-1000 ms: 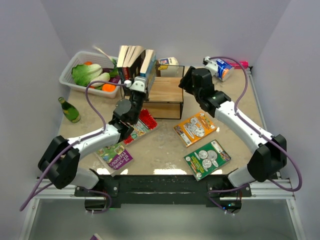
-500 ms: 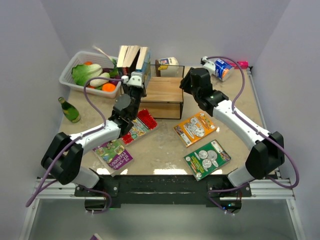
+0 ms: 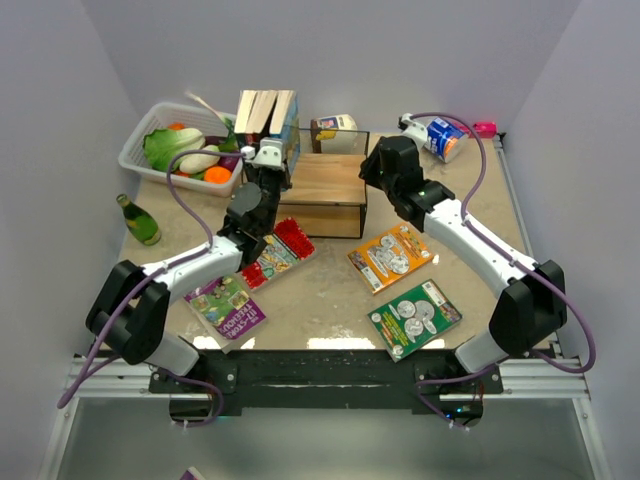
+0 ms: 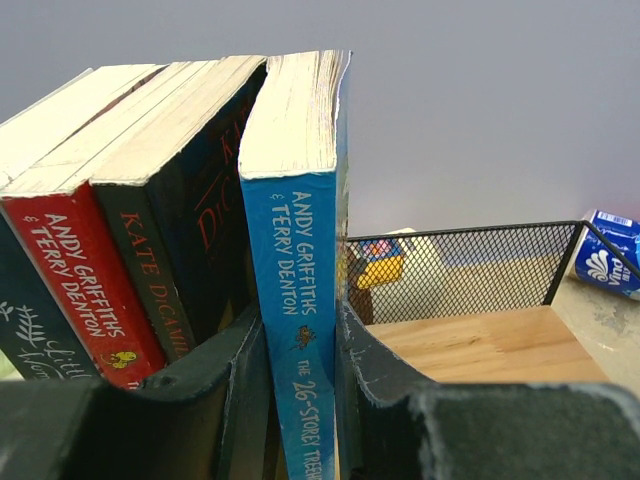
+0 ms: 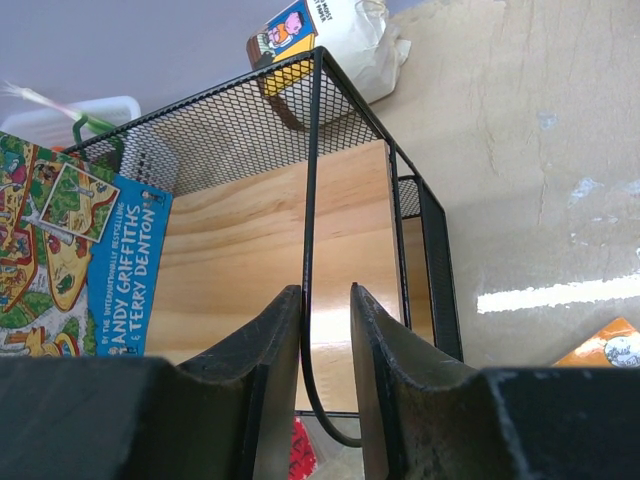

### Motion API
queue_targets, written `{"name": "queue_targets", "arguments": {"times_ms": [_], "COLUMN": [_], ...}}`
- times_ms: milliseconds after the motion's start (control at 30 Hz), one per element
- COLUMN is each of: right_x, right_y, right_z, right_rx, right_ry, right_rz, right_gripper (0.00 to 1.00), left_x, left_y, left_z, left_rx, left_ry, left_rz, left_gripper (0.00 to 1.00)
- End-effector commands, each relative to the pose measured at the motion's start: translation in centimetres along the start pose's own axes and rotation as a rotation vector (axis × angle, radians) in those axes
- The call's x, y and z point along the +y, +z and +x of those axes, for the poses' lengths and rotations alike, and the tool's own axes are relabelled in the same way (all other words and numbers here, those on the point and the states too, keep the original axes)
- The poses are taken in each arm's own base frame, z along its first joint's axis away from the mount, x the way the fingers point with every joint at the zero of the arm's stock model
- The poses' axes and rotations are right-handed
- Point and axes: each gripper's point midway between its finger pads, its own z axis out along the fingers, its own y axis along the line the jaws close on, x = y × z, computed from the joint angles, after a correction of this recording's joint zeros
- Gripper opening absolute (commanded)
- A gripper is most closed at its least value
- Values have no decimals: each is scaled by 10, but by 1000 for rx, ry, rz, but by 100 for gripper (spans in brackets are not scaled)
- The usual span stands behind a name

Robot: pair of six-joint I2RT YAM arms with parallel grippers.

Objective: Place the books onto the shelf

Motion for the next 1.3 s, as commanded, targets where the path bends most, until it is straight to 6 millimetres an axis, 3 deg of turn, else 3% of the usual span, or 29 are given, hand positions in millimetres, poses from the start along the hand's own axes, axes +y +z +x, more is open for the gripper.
{"name": "queue_targets", "arguments": {"times_ms": [0, 133, 367, 900, 1100, 1267], "right_x": [13, 14, 16, 17, 17, 18], "right_y": [-3, -4, -5, -12, -13, -13], "right_z": [-22, -23, -25, -27, -30, -30], "right_rx": [-54, -58, -57, -53, -59, -59], "right_ry": [16, 15, 16, 23, 22, 20], "right_rz": [-43, -43, -49, -58, -58, -58], "right_gripper": [31, 33, 36, 49, 50, 51], "left_x": [14, 14, 15, 17, 15, 6], "left_y": [9, 7, 1, -20, -36, -61], "left_z": [-49, -50, -60, -66, -81, -98], "left_rx": [-129, -126, -127, -109, -109, -119], "left_ry": [-95, -99, -102, -103, -131, -174], "left_rz": [-54, -49, -35, -19, 3, 36], "left_gripper": [5, 24, 36, 41, 41, 42]}}
